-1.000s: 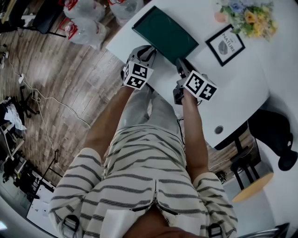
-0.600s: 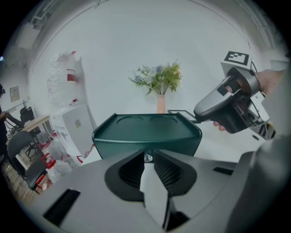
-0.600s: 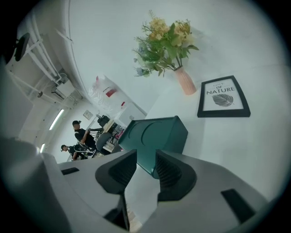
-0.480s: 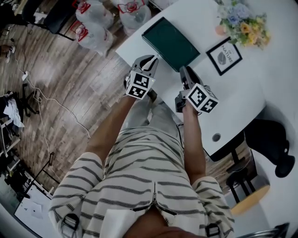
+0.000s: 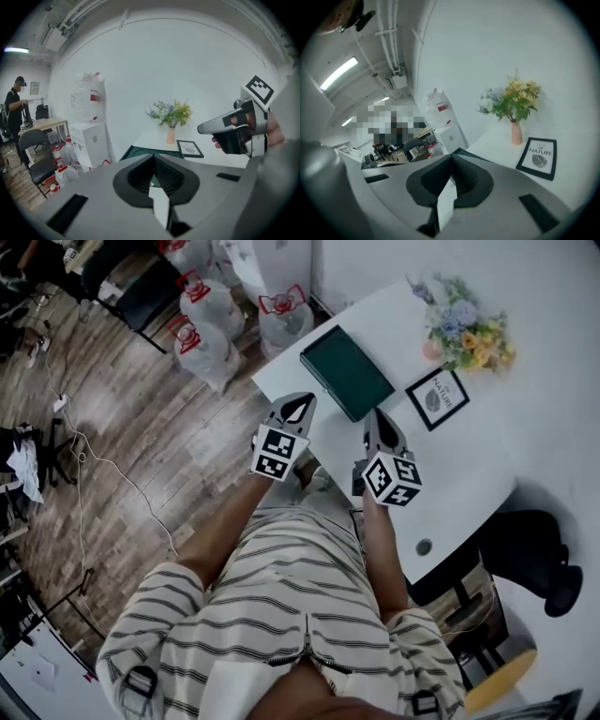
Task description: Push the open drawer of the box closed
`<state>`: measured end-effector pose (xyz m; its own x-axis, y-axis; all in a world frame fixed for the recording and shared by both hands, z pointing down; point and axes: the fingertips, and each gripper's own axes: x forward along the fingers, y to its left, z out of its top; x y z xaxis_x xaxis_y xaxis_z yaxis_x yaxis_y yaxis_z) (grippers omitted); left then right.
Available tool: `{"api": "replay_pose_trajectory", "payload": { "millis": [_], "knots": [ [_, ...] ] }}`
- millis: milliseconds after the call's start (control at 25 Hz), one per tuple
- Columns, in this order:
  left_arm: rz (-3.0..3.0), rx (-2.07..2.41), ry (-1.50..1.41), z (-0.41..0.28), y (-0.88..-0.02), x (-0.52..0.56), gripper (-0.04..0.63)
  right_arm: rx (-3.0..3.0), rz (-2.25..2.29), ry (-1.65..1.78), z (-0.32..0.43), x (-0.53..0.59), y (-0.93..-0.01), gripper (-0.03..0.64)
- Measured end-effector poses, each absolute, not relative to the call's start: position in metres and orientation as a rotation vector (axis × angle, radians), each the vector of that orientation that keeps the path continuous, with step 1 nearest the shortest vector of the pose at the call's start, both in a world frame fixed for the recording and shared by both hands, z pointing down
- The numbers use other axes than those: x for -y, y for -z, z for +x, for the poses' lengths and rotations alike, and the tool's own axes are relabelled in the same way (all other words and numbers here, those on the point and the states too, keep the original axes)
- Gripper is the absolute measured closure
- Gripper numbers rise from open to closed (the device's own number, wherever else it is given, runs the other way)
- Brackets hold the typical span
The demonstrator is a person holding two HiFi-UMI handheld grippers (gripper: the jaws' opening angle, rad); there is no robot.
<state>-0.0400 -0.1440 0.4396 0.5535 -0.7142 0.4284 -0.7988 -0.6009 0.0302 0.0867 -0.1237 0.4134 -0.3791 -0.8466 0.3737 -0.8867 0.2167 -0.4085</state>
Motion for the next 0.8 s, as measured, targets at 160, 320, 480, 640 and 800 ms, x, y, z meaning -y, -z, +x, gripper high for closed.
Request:
{"api": "replay_pose_trajectory", "payload": {
  "millis": [160,320,480,640,800],
  "knots": [
    [2.591,1.311,-0.487,-0.044,-0.402,0.135,0.594,2.436,1.683,-0.692,0.077,0.117,-0.384,0.617],
    [2.601,1.351,-0.425,-0.052,-0.371,0.128,0.595,2.472,1.668,-0.563,0.062,0.113,-0.36,0.617],
    [2.624,1.377,-0.38,-0.058,-0.347,0.124,0.594,2.517,1.655,-0.516,0.049,0.112,-0.339,0.617],
    [2.624,1.38,-0.323,-0.06,-0.334,0.119,0.595,2.539,1.658,-0.45,0.04,0.105,-0.324,0.617],
    [2.627,1.401,-0.295,-0.062,-0.325,0.116,0.595,2.55,1.677,-0.425,0.039,0.103,-0.317,0.617]
  ]
}}
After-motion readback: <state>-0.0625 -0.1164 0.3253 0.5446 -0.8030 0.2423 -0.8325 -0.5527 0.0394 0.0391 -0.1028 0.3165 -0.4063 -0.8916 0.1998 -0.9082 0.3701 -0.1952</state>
